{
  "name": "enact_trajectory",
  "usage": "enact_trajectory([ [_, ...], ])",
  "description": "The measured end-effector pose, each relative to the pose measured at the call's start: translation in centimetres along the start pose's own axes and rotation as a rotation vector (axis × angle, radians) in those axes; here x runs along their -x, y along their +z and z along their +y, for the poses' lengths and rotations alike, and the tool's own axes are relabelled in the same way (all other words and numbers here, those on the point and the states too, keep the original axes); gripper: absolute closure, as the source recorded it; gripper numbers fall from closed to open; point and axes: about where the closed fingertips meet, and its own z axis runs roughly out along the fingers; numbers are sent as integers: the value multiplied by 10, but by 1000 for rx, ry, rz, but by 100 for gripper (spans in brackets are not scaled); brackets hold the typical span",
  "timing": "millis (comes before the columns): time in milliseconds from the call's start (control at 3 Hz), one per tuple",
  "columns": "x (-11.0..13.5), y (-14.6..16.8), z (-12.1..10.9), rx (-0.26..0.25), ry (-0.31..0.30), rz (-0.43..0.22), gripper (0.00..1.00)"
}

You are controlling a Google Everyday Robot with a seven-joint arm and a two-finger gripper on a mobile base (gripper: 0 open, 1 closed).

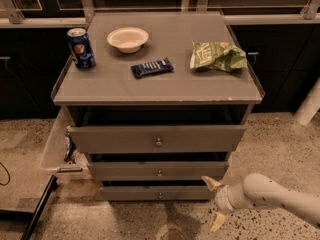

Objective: Open bottom drawer

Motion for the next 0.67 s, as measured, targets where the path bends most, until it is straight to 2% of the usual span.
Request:
enact_trajectory([
  [667,-33,60,7,47,94,10,0],
])
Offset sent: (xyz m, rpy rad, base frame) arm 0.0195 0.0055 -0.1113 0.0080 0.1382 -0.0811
